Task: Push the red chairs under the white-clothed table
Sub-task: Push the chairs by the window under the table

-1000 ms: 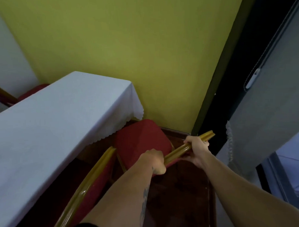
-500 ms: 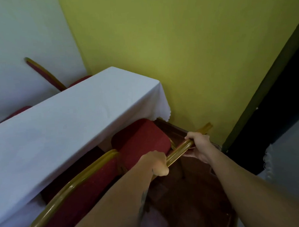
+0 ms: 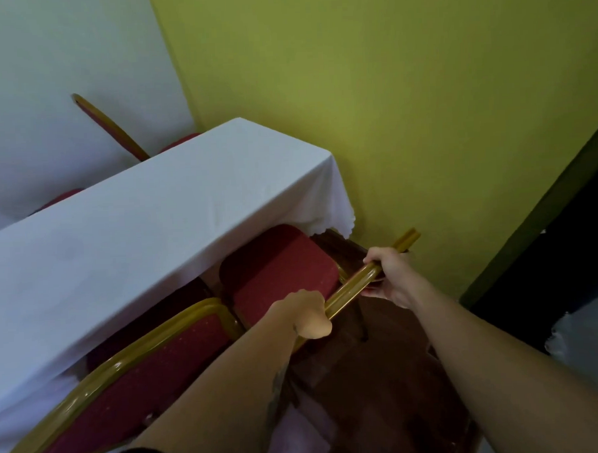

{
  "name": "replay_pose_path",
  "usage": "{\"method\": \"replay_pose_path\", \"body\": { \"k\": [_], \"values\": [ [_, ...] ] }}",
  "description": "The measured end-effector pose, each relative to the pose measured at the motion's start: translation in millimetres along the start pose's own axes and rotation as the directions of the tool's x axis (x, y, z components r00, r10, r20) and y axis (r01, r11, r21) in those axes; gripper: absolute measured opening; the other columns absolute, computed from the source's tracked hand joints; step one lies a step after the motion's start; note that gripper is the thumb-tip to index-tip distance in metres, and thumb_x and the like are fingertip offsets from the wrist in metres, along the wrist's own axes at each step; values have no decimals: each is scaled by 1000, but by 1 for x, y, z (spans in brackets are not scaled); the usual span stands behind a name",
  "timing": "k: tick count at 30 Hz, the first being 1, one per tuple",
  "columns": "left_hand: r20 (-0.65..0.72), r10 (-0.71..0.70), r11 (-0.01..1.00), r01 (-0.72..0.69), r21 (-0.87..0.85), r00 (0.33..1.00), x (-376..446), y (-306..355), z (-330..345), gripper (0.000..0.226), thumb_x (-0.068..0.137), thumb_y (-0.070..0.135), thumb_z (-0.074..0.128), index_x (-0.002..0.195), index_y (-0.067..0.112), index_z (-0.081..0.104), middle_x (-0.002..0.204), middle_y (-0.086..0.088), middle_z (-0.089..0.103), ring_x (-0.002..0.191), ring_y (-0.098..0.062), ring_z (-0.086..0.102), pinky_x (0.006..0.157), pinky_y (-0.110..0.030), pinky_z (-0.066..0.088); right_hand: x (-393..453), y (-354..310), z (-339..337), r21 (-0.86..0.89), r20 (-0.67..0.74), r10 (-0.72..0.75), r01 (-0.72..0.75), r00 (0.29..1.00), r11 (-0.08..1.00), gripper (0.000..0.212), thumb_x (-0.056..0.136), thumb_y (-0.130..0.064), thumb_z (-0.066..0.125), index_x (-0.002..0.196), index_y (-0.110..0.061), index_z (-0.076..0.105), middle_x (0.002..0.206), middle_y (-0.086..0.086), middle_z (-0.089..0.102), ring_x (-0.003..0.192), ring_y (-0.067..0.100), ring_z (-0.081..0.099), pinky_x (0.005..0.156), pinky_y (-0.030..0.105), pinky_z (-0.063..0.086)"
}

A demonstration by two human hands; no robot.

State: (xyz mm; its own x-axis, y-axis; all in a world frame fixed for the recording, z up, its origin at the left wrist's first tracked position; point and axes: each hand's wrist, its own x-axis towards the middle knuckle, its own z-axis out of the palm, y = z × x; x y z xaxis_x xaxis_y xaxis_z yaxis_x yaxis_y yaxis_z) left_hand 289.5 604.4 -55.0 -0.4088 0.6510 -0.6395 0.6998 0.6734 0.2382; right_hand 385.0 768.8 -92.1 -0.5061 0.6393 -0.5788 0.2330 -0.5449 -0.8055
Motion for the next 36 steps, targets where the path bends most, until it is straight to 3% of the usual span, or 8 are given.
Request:
{"method": "replay_pose_path", "body": {
  "k": [5,11,16,19,22,24,26,36],
  "values": [
    [-18,26,999,-27,-21,999,11,16,-2,43,97,19,59,139,11,56,126,-11,65,105,-26,63,83,-36,47,12,-13,-9,-49,-19,-13,12,1000,999,20,77,-4,62,90,-7,47,65,10,55,71,31,64,71,55,62],
    [-37,31,997,-33,-63,999,25,18,-9,47,96,19,60,143,12,54,124,-11,66,108,-28,67,80,-35,50,29,-27,-5,-83,-25,-50,47,998,995,19,80,-2,59,93,-7,46,69,11,51,70,31,62,57,47,60],
    [-35,16,990,-21,-139,999,38,4,-21,46,95,18,58,141,12,55,122,-12,65,107,-31,67,92,-41,57,44,-38,13,-106,-12,-60,59,998,993,21,80,-2,59,96,-7,46,70,10,52,68,30,62,61,49,61],
    [-29,16,970,-23,-240,999,50,-11,-25,53,91,17,57,144,21,55,115,-10,68,105,-31,69,93,-44,57,55,-42,27,-101,-18,-76,74,997,992,16,81,-2,58,90,-8,47,65,10,50,63,28,61,59,50,61],
    [-47,38,928,-53,-370,998,61,-25,-25,68,89,11,55,152,35,49,105,-7,70,94,-27,71,84,-40,56,66,-45,40,-99,-7,-91,90,996,991,14,82,-1,58,83,-8,47,62,9,49,57,26,61,64,52,61],
    [-55,39,904,-58,-424,998,68,-32,-28,73,88,7,57,154,38,46,89,1,66,76,-16,65,73,-33,55,72,-48,47,-91,-14,-105,103,994,990,14,83,0,58,83,-8,46,61,9,49,57,25,61,67,56,61],
    [-53,38,897,-57,-437,998,73,-37,-34,75,89,7,58,155,38,43,86,3,64,70,-12,61,67,-29,51,77,-50,54,-88,-3,-106,106,994,991,14,84,0,58,81,-8,46,63,9,49,61,26,61,73,60,60],
    [-55,-13,903,-12,-429,998,100,-60,-60,78,88,9,59,156,42,42,90,3,63,76,-16,61,76,-34,54,91,-67,88,-73,-5,-103,102,995,992,18,87,0,56,76,-9,44,67,8,46,69,26,55,89,69,53]
  ]
}}
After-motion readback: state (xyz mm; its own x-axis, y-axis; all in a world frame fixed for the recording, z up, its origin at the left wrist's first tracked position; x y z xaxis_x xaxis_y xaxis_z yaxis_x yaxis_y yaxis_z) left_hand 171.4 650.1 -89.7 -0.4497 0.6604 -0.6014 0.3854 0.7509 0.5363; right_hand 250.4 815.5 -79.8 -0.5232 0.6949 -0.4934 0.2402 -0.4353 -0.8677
